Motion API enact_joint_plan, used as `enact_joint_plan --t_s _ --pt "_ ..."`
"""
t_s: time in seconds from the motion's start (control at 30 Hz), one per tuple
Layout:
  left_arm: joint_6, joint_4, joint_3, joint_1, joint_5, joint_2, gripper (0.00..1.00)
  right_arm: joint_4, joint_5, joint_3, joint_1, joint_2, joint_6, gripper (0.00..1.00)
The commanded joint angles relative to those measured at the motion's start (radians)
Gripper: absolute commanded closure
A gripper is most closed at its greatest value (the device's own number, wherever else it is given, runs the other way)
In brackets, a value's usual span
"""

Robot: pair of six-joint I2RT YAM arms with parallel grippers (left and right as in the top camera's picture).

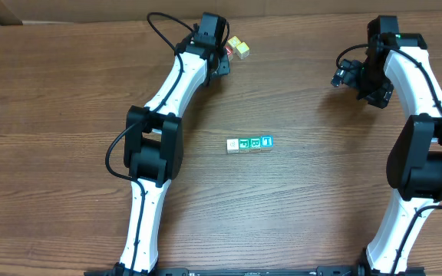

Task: Flip 5 blocks
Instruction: 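Grasp the white tree-picture block in the cluster with the left gripper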

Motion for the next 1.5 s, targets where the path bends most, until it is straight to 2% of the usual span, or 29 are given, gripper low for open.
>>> enact_joint_plan --t_s 0.0,0.27,0.53,0.6,0.63,0.67,1.23,1.37,1.47 --pt "-0.002 0.021 -0.013 -0.007 -0.016 -0.016 0.61 0.002 0.002 0.013 0.000 -0.008 -0.006 0.00" --pt "0.004 0.026 0.010 -0.010 -0.012 -0.023 0.69 0.002 0.002 0.013 0.000 -0.008 -0.006 0.00" --pt "0.040 0.009 0.017 -0.012 -0.012 -0.024 0.74 0.002 0.002 0.013 0.000 -0.008 -0.006 0.00" --pt "0.047 0.007 0.017 -0.012 -0.012 -0.024 0.71 0.002 0.002 0.013 0.000 -0.008 -0.006 0.00" --pt "0.059 0.007 0.017 -0.012 -0.012 -0.024 0.63 0.002 0.002 0.013 0.000 -0.008 -0.006 0.00" --pt "0.058 0.004 0.017 -0.012 -0.012 -0.024 0.62 0.002 0.002 0.013 0.000 -0.008 -0.006 0.00" --pt "0.059 0.023 -0.014 -0.012 -0.013 -0.013 0.62 0.002 0.002 0.013 0.000 -0.008 -0.006 0.00" --pt "0.059 0.047 -0.018 -0.012 -0.013 -0.013 0.72 0.002 0.002 0.013 0.000 -0.008 -0.006 0.00" --pt "0.059 0.045 -0.018 -0.012 -0.014 -0.013 0.68 0.002 0.002 0.013 0.000 -0.008 -0.006 0.00"
